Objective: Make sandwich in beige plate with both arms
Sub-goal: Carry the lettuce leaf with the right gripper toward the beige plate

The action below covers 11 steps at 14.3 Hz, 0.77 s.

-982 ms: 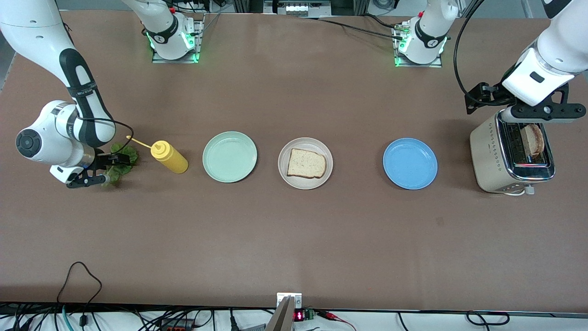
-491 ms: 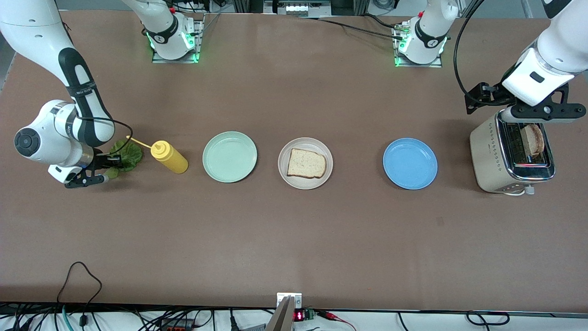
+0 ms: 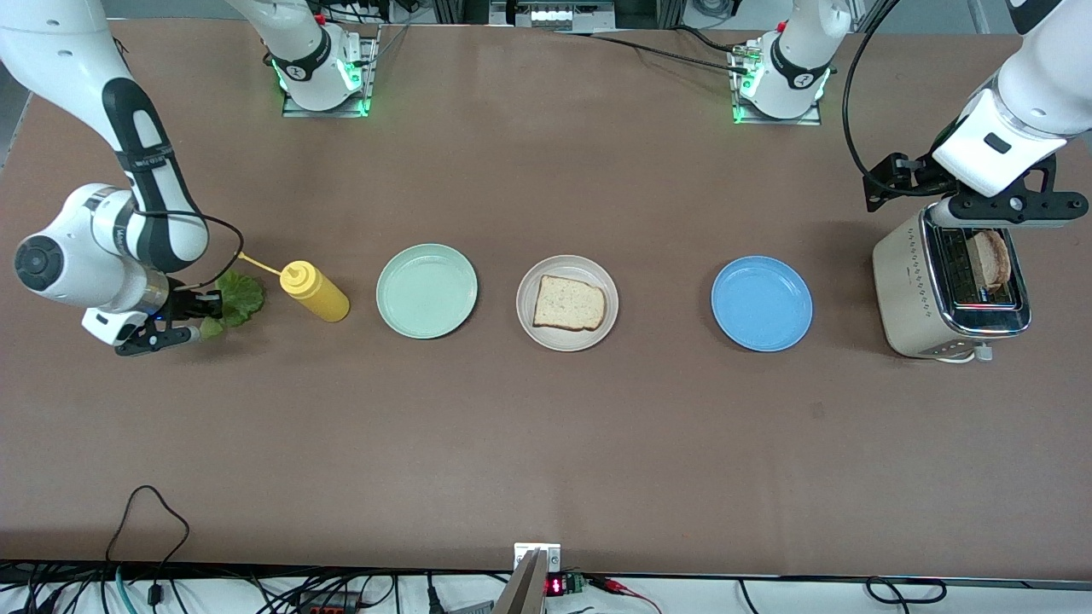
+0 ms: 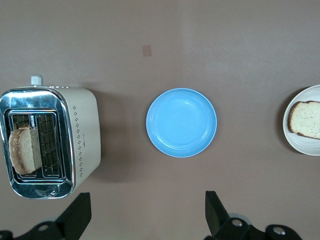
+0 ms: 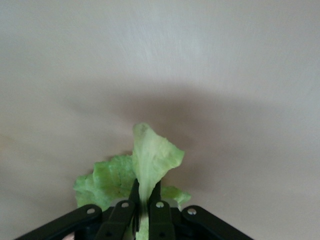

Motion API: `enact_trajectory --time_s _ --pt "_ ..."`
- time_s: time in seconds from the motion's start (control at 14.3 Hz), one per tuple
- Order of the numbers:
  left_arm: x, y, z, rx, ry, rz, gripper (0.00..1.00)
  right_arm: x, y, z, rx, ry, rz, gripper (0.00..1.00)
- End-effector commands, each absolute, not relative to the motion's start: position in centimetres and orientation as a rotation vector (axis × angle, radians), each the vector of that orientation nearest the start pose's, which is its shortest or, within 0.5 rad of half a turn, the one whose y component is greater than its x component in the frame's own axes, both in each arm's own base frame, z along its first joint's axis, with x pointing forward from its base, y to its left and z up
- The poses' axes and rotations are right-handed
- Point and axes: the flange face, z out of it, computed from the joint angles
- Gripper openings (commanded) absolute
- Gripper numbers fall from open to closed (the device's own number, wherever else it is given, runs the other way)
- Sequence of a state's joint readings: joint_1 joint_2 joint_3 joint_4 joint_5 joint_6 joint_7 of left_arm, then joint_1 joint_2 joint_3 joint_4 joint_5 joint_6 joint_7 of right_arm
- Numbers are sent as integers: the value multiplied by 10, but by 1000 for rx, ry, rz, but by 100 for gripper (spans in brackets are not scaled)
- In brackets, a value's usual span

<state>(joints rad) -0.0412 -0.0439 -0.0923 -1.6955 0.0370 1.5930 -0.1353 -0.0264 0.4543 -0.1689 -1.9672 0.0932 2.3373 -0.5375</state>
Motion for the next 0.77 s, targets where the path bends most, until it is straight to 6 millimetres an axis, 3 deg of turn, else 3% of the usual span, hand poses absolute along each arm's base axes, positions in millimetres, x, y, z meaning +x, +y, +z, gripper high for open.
enact_trajectory --time_s 0.0,0.21,0.35,0.7 --pt "537 -68 596 -3112 -2 93 100 618 -106 289 -3055 -677 41 0" --pt "537 -68 596 -3113 -2 91 100 643 -88 329 -3025 -875 -87 0" --pt "537 -69 596 -3112 1 91 100 658 -63 358 -2989 -996 -179 0" --pt "537 -68 596 -3112 -2 93 100 687 29 426 -2891 -1206 -363 0"
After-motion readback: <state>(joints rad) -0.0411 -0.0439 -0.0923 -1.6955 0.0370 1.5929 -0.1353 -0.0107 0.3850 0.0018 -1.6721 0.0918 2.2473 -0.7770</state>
